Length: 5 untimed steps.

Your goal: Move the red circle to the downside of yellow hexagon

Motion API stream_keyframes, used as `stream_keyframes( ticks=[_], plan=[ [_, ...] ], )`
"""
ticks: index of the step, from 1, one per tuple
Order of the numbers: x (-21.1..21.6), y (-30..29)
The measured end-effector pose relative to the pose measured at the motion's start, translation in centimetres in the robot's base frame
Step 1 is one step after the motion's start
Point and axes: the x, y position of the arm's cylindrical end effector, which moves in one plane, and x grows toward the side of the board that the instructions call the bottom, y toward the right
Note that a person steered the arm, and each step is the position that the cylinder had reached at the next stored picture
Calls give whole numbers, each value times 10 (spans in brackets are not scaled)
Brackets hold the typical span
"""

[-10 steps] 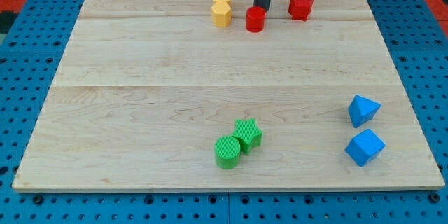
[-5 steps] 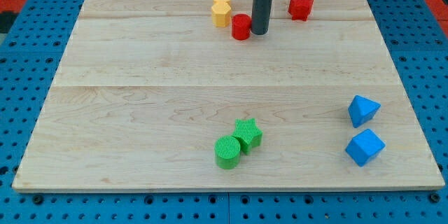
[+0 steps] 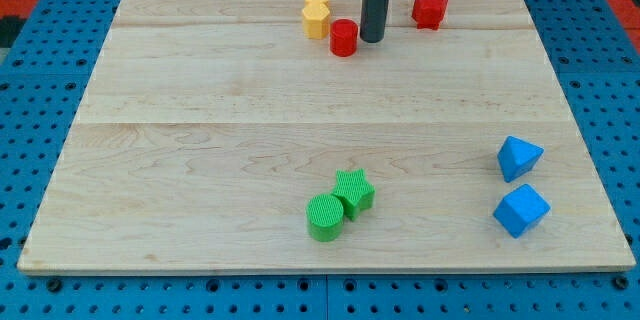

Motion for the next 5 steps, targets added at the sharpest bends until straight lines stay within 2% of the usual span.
stream_keyframes(
  ticks=[3, 4, 5],
  plan=[
    [0, -36],
    [0, 28],
    [0, 137]
  ],
)
